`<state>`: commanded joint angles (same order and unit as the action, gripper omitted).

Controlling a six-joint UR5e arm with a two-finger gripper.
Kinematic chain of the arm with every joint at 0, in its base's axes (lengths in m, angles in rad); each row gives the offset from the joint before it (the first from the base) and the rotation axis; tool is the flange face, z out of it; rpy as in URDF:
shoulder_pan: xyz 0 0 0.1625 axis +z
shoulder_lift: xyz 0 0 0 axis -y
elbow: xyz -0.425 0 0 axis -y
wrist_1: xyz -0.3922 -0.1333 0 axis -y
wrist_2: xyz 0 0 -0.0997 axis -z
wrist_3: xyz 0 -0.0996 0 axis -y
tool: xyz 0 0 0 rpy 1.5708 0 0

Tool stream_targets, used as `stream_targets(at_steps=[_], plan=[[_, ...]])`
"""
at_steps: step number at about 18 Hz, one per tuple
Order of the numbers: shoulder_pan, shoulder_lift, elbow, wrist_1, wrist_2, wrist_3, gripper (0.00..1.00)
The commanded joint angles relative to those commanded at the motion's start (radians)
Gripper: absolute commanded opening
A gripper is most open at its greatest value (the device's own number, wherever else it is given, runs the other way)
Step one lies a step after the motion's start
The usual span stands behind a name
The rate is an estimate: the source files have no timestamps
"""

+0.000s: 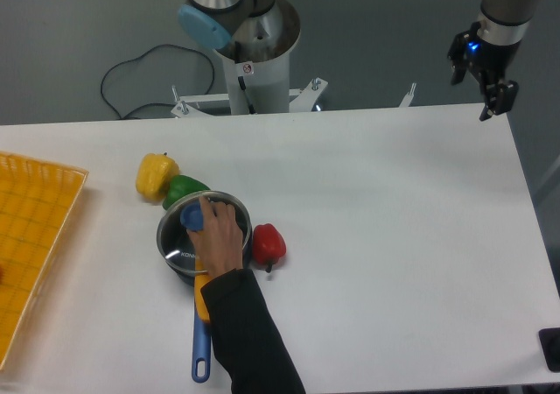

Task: Close the pot lid

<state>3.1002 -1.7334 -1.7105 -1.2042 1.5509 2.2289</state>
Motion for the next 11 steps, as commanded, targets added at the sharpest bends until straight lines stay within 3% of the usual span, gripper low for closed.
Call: stream_targets(at_steps=[11], plan=[[-0.018, 0.003, 0.015, -0.005, 0.005, -0.009, 1.0]])
